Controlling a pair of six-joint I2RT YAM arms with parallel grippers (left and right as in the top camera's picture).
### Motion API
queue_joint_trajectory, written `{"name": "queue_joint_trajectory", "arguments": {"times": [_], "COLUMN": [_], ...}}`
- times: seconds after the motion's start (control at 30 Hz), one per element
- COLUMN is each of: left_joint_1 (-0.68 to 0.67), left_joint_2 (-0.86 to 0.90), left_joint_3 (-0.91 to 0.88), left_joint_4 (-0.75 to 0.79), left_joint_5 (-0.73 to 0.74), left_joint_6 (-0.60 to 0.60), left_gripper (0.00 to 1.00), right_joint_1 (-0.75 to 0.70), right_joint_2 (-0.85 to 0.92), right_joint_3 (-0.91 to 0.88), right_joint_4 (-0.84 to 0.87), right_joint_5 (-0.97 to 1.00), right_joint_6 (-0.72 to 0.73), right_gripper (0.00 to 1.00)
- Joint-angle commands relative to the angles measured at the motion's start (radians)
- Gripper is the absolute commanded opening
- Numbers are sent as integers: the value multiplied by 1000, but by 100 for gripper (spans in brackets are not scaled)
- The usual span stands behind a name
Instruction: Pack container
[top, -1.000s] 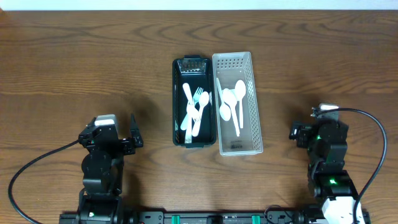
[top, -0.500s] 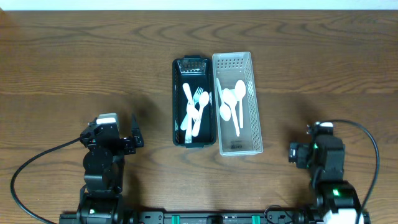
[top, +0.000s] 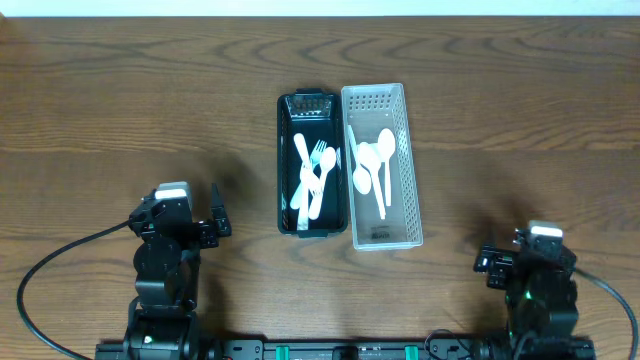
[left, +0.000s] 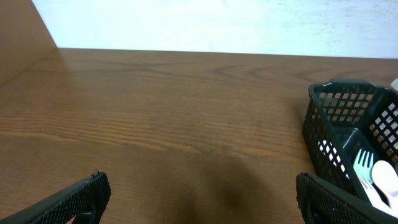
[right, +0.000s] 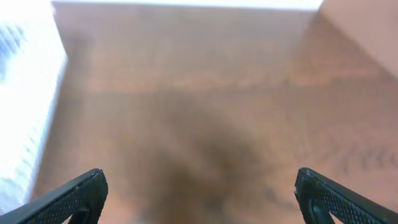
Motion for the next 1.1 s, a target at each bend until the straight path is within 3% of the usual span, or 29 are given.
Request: {"name": "queue_joint_trajectory", "arguments": {"times": [0.0,0.37,0.63,1.07], "left_joint_1": [-3,-3,-3,-3], "left_joint_2": [0,0,0,0], "left_joint_3": [11,11,11,11], "left_joint_4": [3,3,3,3], "left_joint_5": [-5,-5,-5,-5], "left_joint_6": [7,7,6,6], "left_gripper": [98,98,98,98], "right_joint_1": [24,27,26,26], "right_joint_2": [-50,-50,-50,-47], "right_joint_3": [-8,-302,-301,-301], "right_joint_4": [99,678,584,588], "right_joint_5": [-55,-207,-215,-215], "right_joint_6": [22,33,40,41], "right_gripper": [99,99,99,99]}}
